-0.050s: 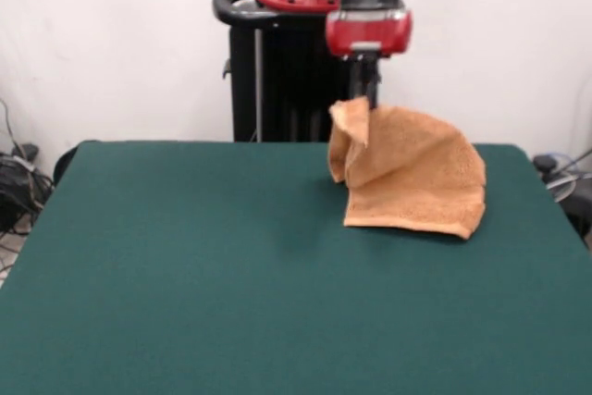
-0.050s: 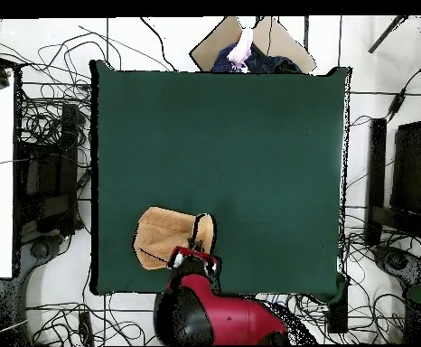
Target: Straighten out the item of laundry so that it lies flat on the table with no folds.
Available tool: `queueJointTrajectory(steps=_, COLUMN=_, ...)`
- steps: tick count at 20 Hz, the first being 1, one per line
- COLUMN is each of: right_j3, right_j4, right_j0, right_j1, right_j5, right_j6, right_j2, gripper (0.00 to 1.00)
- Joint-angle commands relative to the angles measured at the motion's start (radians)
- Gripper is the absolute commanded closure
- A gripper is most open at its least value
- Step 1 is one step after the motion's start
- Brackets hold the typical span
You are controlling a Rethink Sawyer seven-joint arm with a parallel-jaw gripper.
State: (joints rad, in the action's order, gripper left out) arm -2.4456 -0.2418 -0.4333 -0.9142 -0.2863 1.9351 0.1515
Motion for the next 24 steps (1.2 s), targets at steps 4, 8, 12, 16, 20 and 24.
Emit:
queueJointTrajectory(steps=4, right_j3=0.209, right_j4=-0.174, right_j0=-0.013, right_j1=0.108, right_j5=0.043, right_j6=-0.030, right_j2=-0.079, gripper=1.00)
queueJointTrajectory(steps=8, right_j3=0.262, right_j4=-0.196, right_j0=0.043, right_j1=0.057, right_j5=0.095, right_j6=-0.061, right_j2=-0.171, gripper=1.00)
queueJointTrajectory(steps=12, right_j3=0.330, right_j4=-0.241, right_j0=0.055, right_j1=0.034, right_j5=0.129, right_j6=-0.083, right_j2=-0.216, gripper=1.00)
queueJointTrajectory(steps=16, right_j3=0.395, right_j4=-0.287, right_j0=0.031, right_j1=0.033, right_j5=0.166, right_j6=-0.088, right_j2=-0.218, gripper=1.00)
queueJointTrajectory(steps=20, right_j3=0.473, right_j4=-0.295, right_j0=0.054, right_j1=0.078, right_j5=0.121, right_j6=-0.047, right_j2=-0.281, gripper=1.00)
queueJointTrajectory(steps=24, right_j3=0.516, right_j4=-0.291, right_j0=0.047, right_j1=0.127, right_j5=0.037, right_j6=-0.008, right_j2=-0.301, gripper=1.00)
